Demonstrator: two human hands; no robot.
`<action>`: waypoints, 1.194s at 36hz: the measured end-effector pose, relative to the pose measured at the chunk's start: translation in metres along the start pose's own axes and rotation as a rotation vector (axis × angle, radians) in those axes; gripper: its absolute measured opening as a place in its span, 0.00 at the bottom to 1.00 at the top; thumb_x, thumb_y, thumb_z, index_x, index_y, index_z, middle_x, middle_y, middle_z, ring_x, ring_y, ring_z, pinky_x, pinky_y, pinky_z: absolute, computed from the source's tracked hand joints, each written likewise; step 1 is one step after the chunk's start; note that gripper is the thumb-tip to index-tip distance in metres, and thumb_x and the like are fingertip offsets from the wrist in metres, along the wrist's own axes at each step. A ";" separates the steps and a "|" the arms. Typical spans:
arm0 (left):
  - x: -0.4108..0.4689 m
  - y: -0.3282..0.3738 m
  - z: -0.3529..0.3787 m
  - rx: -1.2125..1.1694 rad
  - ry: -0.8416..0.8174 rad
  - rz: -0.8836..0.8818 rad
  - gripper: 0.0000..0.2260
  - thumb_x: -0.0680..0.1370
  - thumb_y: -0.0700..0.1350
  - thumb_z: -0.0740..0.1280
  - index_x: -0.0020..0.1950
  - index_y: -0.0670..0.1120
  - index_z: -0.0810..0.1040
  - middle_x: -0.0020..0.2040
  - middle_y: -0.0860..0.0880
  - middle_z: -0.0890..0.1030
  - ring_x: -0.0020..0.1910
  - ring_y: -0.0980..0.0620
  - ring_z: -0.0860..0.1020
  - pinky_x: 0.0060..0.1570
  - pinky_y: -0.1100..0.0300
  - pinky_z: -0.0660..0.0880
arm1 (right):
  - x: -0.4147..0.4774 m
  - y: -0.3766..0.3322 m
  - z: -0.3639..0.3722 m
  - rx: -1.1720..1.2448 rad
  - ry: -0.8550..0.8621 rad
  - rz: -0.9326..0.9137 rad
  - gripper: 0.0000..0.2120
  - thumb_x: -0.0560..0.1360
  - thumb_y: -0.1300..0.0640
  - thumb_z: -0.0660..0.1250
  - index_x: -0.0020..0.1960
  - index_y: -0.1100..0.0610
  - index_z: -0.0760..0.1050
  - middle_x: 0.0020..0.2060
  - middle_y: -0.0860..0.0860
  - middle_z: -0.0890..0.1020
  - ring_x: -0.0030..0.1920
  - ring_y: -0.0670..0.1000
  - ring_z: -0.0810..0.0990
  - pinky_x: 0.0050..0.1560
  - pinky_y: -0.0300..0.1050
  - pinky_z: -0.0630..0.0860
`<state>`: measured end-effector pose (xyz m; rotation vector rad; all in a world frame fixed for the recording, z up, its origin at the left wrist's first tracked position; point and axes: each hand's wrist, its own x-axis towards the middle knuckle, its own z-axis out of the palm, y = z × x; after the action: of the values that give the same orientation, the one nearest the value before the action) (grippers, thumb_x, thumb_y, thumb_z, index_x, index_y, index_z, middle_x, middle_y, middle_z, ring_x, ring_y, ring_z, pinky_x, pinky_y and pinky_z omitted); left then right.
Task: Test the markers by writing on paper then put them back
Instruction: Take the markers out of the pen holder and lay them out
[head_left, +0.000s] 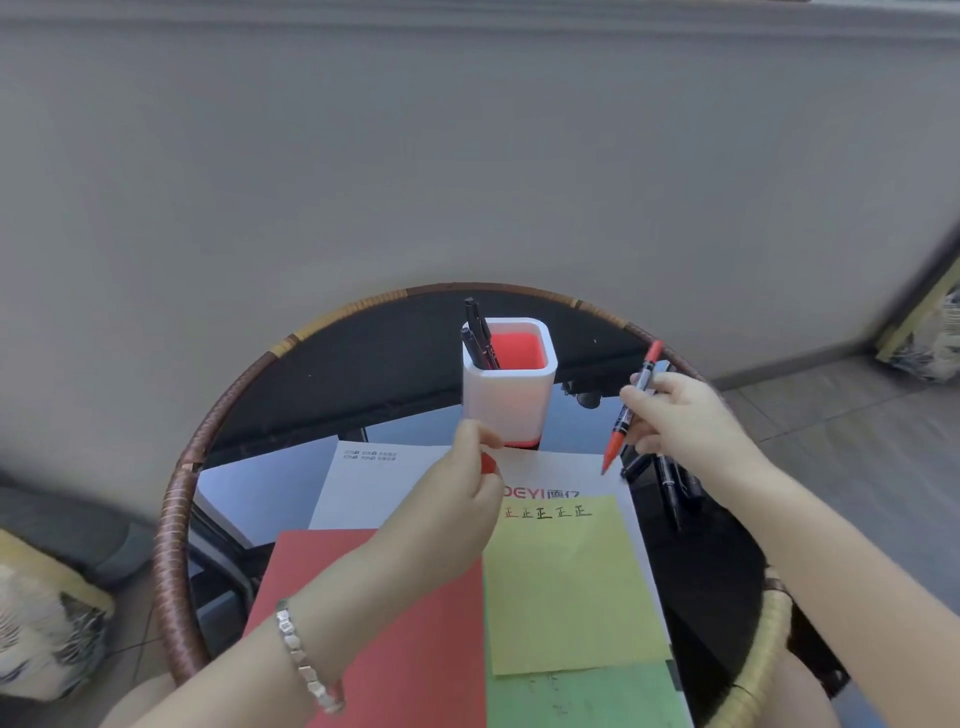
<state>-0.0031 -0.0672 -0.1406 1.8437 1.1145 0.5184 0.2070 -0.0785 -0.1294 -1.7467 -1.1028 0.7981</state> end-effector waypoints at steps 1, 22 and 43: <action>0.000 -0.003 0.000 0.007 0.017 -0.002 0.11 0.79 0.37 0.50 0.57 0.51 0.63 0.42 0.50 0.74 0.35 0.52 0.70 0.32 0.62 0.67 | 0.007 0.006 -0.002 -0.123 -0.018 0.013 0.15 0.78 0.57 0.60 0.63 0.60 0.67 0.33 0.52 0.77 0.32 0.48 0.75 0.36 0.42 0.73; 0.051 0.017 0.064 0.224 0.171 0.094 0.10 0.79 0.50 0.61 0.47 0.43 0.74 0.44 0.47 0.77 0.42 0.49 0.75 0.39 0.55 0.72 | 0.033 0.062 -0.009 -0.857 -0.009 -0.321 0.11 0.76 0.52 0.63 0.54 0.55 0.78 0.42 0.48 0.73 0.49 0.50 0.71 0.48 0.42 0.66; 0.038 -0.017 0.007 0.308 0.314 0.194 0.02 0.76 0.45 0.64 0.46 0.48 0.77 0.41 0.56 0.76 0.43 0.57 0.75 0.44 0.60 0.73 | 0.016 -0.021 0.023 -0.486 -0.010 -0.578 0.08 0.74 0.56 0.66 0.51 0.57 0.79 0.40 0.47 0.76 0.39 0.42 0.69 0.43 0.35 0.65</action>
<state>0.0129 -0.0350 -0.1616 2.2065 1.2848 0.8072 0.1868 -0.0520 -0.1199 -1.6537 -1.8032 0.1854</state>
